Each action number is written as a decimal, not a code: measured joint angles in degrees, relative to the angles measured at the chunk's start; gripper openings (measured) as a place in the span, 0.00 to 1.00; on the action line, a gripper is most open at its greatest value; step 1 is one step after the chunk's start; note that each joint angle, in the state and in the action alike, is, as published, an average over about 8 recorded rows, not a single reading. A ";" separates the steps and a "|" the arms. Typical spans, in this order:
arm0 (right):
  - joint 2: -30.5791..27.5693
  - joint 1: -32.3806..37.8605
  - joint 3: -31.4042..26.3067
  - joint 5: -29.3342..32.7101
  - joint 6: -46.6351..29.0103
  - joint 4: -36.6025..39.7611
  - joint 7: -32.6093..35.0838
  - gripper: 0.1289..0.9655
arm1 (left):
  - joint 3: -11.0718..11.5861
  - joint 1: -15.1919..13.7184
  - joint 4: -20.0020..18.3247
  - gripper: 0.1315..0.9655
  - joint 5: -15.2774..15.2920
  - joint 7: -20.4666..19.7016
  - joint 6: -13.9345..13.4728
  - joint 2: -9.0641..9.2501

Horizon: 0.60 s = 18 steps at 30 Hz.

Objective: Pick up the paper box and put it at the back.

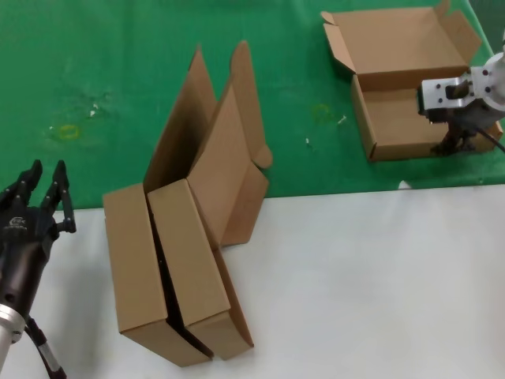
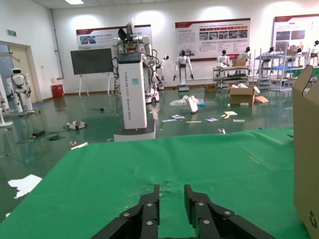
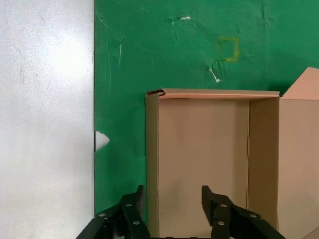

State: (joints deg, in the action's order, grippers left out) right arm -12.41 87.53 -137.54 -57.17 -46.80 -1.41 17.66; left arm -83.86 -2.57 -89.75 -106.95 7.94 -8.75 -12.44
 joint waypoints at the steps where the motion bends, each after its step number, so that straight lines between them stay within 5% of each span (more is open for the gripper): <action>1: 0.00 0.00 0.00 0.00 0.00 0.00 0.00 0.24 | 0.00 0.00 0.00 0.10 0.00 0.00 0.00 0.00; 12: 0.00 0.00 0.00 0.00 0.00 0.00 0.00 0.54 | 0.00 0.00 0.00 0.27 0.00 0.00 0.00 0.00; 18: 0.00 0.00 0.00 0.00 0.00 0.00 0.00 0.70 | 0.00 0.00 0.00 0.47 0.00 0.00 0.00 0.00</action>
State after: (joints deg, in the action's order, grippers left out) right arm -12.41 87.53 -137.54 -57.17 -46.80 -1.41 17.66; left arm -83.86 -2.57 -89.75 -106.95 7.94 -8.75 -12.44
